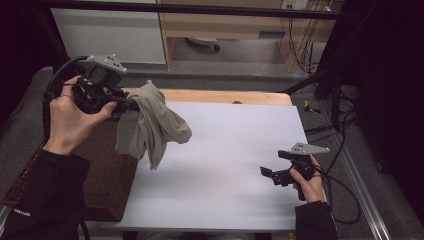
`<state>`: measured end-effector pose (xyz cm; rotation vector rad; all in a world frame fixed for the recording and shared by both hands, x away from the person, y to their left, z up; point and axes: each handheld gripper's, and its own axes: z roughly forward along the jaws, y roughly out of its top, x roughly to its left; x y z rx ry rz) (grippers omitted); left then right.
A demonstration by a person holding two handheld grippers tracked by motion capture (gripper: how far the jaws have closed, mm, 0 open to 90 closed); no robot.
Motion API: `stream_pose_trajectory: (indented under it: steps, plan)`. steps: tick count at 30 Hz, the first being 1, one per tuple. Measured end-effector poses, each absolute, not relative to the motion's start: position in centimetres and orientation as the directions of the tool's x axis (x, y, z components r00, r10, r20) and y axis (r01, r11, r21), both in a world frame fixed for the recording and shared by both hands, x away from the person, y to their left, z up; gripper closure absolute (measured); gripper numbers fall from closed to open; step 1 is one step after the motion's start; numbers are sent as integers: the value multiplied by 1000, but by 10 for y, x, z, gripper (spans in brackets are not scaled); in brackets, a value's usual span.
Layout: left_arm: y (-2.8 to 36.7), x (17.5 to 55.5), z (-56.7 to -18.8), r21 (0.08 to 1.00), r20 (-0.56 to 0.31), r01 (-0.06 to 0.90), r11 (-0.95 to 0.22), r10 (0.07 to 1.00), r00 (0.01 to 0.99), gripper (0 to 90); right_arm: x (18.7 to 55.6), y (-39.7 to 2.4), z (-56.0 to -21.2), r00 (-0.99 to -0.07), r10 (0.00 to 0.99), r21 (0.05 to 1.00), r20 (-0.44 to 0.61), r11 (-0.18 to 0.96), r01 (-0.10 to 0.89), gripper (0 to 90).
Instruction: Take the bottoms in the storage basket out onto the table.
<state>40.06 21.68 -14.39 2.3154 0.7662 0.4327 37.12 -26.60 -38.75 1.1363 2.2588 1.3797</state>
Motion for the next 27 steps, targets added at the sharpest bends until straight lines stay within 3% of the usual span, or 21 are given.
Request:
stream_pose_trajectory:
  steps: [27]
  plan:
    - [169,410,-185,644,79,399,-653,575,814,714,372,-266,-391,-661,730,837,174,245,490,4]
